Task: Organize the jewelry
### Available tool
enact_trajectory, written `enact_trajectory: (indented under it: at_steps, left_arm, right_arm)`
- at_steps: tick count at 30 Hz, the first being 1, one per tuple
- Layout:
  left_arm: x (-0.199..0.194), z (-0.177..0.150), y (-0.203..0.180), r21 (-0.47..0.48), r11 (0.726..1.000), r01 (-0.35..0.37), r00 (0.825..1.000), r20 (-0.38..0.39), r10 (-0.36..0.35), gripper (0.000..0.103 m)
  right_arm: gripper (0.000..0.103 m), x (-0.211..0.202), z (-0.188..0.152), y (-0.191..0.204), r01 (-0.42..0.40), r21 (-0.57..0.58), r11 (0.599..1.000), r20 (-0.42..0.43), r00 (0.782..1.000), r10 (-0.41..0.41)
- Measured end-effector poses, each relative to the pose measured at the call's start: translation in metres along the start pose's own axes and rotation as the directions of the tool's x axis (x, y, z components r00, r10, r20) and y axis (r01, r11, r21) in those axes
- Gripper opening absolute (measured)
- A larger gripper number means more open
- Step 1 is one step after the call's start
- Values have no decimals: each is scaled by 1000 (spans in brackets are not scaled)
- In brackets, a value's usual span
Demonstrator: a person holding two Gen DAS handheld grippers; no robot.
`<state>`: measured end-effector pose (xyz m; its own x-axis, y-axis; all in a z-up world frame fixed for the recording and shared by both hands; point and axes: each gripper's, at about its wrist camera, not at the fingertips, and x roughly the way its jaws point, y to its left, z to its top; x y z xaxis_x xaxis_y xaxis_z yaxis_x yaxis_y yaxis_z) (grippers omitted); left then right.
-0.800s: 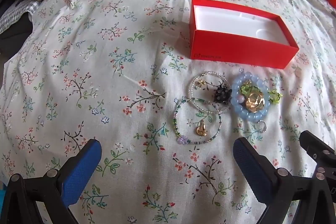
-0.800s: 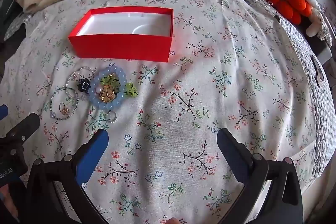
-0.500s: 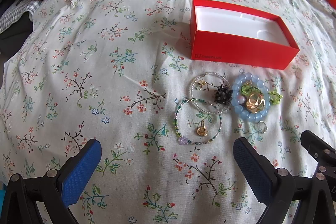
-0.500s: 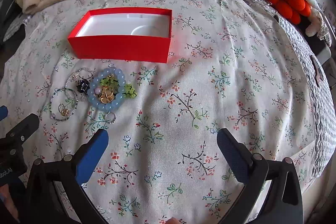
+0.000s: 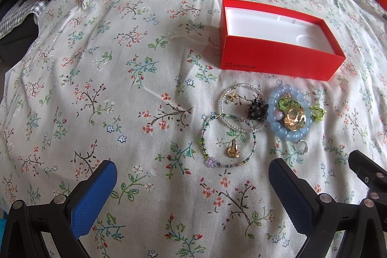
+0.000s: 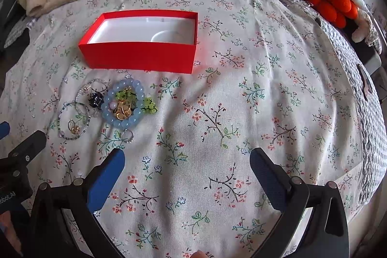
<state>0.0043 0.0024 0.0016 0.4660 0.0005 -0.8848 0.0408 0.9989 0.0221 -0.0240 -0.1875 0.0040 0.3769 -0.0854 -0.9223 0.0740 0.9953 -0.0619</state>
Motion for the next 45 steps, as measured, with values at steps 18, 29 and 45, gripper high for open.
enact_trajectory:
  at_steps: [18,29,45]
  left_arm:
    - [-2,-4,1,0,1000,7,1000,4,-7,103]
    - [2,-2,7,-2,1000,-7,1000,-26,7,103]
    - [-9,35,15,47,996,71,997,-32,-70,102]
  right_arm:
    - [103,-4,0,-4,1,7,1000,9,1000,-1]
    - [103,-12,7,-10,-5,15,1000,23,1000,4]
    - [103,-30,41,-31,-101,28,994,-1,995,101]
